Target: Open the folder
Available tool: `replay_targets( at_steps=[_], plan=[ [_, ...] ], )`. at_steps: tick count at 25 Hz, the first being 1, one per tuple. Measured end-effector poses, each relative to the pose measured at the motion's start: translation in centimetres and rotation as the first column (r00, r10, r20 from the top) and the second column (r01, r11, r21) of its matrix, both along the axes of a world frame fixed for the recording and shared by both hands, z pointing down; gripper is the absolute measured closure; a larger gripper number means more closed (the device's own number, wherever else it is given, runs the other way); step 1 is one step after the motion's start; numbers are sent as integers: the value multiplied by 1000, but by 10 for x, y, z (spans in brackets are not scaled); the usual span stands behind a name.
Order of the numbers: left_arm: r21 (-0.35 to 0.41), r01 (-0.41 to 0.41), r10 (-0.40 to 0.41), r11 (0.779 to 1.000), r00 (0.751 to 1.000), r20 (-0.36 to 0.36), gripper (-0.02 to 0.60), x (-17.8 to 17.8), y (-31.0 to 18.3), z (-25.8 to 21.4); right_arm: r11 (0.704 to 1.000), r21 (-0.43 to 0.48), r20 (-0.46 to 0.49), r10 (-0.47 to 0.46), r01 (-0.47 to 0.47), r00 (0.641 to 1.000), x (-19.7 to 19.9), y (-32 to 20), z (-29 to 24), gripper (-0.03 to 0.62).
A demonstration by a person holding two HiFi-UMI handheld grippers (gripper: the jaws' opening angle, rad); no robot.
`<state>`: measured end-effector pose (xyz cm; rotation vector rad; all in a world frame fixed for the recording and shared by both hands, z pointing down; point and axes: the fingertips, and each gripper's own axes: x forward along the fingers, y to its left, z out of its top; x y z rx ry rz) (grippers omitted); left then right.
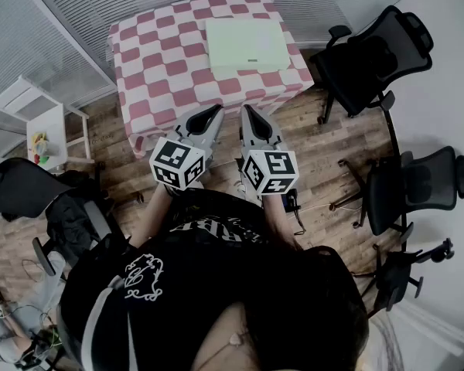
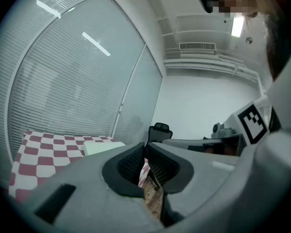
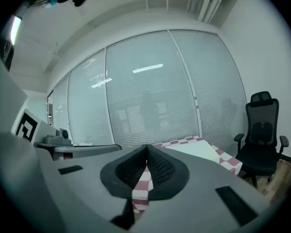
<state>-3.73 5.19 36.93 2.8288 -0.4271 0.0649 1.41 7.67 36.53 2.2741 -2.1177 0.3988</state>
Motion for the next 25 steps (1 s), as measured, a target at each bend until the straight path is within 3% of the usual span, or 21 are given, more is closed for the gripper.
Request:
replay_targets(
  at_steps=[25],
  plan=[
    [-35,-26,27,999,1000,15,549,-16,-50,17,998,-43,9,38,-38,999,-11,-45,22,583]
  ],
)
